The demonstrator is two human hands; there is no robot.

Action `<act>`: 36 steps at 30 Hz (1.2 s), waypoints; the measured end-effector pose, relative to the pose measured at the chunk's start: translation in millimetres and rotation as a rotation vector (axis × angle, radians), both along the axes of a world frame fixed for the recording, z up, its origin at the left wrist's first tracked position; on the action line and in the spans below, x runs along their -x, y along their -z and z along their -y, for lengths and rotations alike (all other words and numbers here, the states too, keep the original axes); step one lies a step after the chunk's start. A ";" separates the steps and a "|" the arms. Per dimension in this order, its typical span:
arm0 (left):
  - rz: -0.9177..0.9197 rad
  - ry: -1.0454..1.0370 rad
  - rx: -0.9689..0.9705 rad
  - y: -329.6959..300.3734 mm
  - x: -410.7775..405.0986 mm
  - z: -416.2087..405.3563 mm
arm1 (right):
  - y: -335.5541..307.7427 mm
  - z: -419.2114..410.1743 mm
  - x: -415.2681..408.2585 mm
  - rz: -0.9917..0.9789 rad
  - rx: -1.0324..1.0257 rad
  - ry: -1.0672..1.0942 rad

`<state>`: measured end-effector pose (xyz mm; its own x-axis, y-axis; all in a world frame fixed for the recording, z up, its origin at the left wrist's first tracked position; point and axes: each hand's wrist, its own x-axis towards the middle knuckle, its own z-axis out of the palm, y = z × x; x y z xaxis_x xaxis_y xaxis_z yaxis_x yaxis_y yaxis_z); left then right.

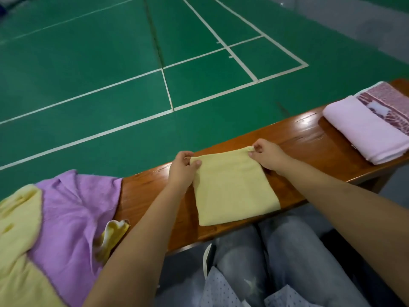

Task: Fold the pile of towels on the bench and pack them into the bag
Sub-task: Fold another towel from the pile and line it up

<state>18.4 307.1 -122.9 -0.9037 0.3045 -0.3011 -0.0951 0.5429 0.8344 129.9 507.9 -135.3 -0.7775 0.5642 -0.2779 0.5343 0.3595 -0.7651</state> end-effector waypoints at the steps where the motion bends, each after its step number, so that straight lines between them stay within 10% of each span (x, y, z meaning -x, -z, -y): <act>1: -0.003 0.021 0.049 7.7 2.9 -0.2 | 4.3 -1.7 3.4 0.024 -0.013 0.001; 8: -0.154 0.061 0.181 16.9 3.4 -1.4 | 13.2 -4.5 3.8 0.042 -0.053 0.024; 14: -0.861 0.705 0.282 -3.2 -55.0 47.9 | -9.3 20.7 -56.1 -0.285 -0.308 -0.083; 20: -0.609 0.995 0.600 49.4 -84.7 83.3 | 32.3 37.7 -120.5 -0.016 -0.391 -0.628; 27: -0.669 0.893 0.458 56.4 -99.4 99.2 | 52.6 51.8 -130.9 -0.197 -0.657 -0.521; 32: -0.724 0.745 0.270 61.6 -115.1 124.2 | 37.0 56.8 -151.9 -0.185 -0.399 -0.475; 36: -0.300 0.557 -0.048 36.2 -127.2 131.0 | 12.2 59.2 -161.6 -0.170 -0.092 -0.436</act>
<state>145.6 176.1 -159.1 -0.6491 0.7600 -0.0336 0.4324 0.4049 0.8056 291.5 448.7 -147.5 -0.9774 0.1909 -0.0904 0.1882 0.5926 -0.7832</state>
